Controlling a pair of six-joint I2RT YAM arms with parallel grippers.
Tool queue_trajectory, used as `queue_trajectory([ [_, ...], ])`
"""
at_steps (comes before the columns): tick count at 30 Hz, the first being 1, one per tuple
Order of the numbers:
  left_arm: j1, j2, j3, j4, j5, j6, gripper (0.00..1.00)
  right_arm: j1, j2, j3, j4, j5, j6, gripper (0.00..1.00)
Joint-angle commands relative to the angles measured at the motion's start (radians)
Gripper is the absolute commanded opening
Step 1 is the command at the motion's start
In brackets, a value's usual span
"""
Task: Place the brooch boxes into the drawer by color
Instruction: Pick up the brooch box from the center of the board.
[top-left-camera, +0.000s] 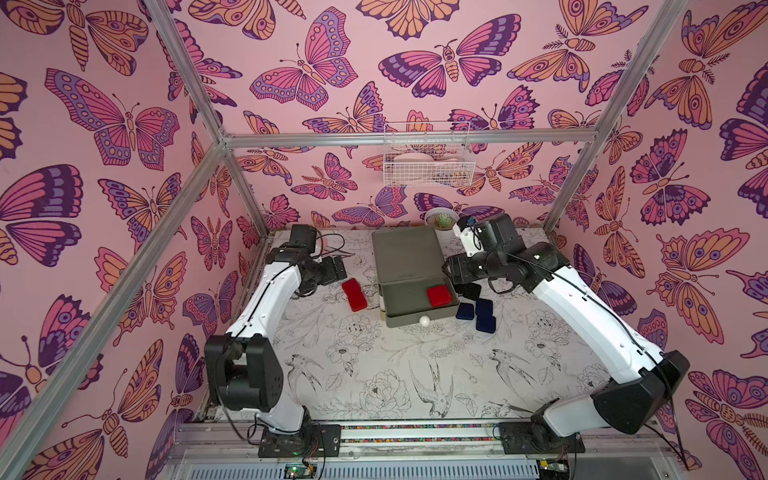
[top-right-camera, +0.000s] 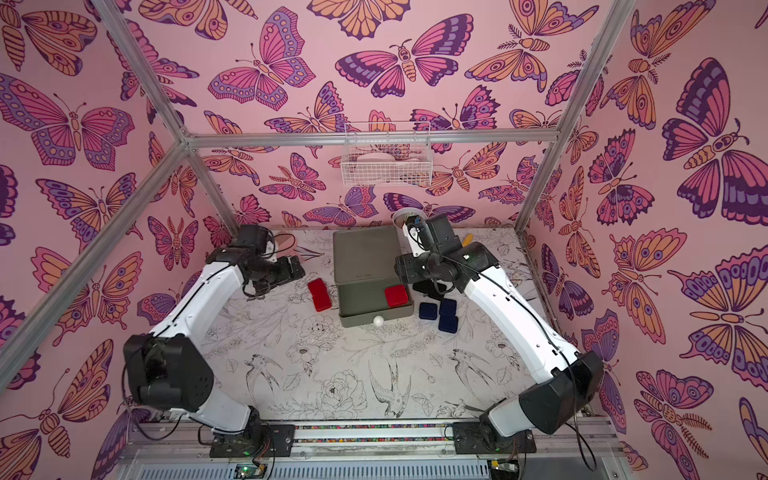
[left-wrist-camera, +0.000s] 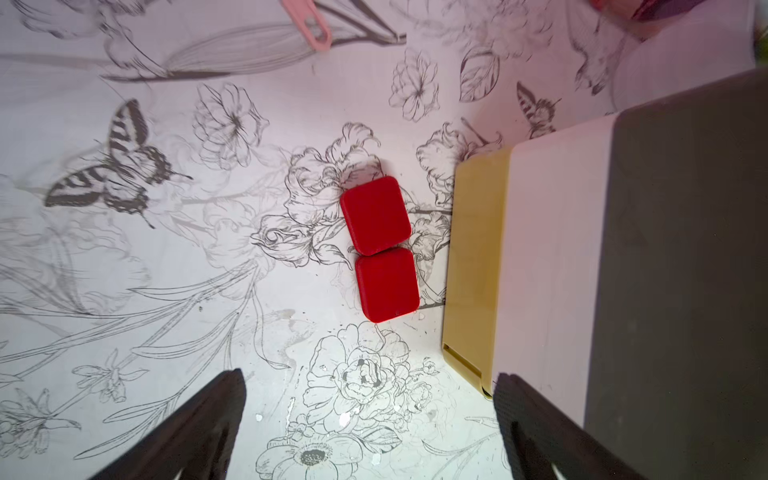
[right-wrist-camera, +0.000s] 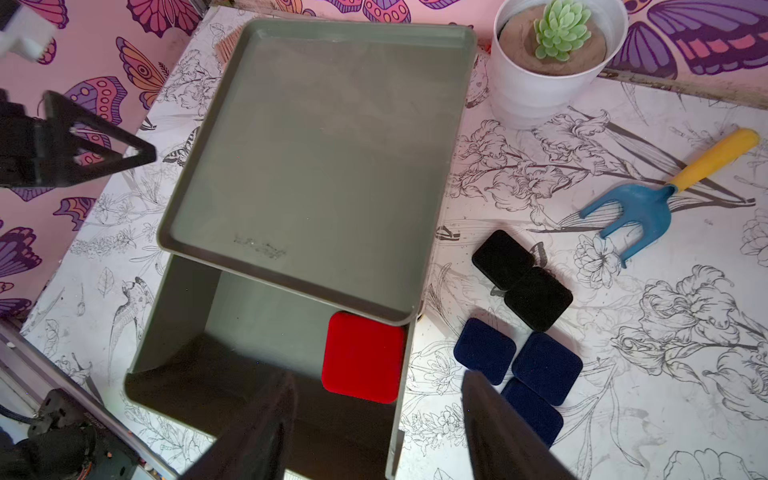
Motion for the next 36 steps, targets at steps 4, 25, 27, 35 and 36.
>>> queue_trajectory([
  [4, 0.011, 0.227, 0.128, -0.070, 0.111, -0.087, 0.99, -0.021, 0.003, 0.009, 0.001, -0.016, 0.028, 0.75],
  [25, -0.042, 0.573, 0.364, -0.108, 0.041, -0.195, 0.96, -0.058, 0.001, 0.005, -0.037, -0.030, 0.015, 0.78],
  [27, -0.051, 0.592, 0.385, -0.119, 0.023, -0.194, 0.96, -0.059, 0.000, 0.004, -0.037, -0.030, 0.014, 0.78],
  [35, -0.058, 0.630, 0.407, -0.137, -0.021, -0.198, 0.92, -0.069, -0.012, -0.020, -0.042, -0.029, 0.011, 0.79],
  [36, -0.058, 0.631, 0.405, -0.139, -0.026, -0.196, 0.92, -0.070, -0.014, -0.025, -0.042, -0.030, 0.012, 0.79],
])
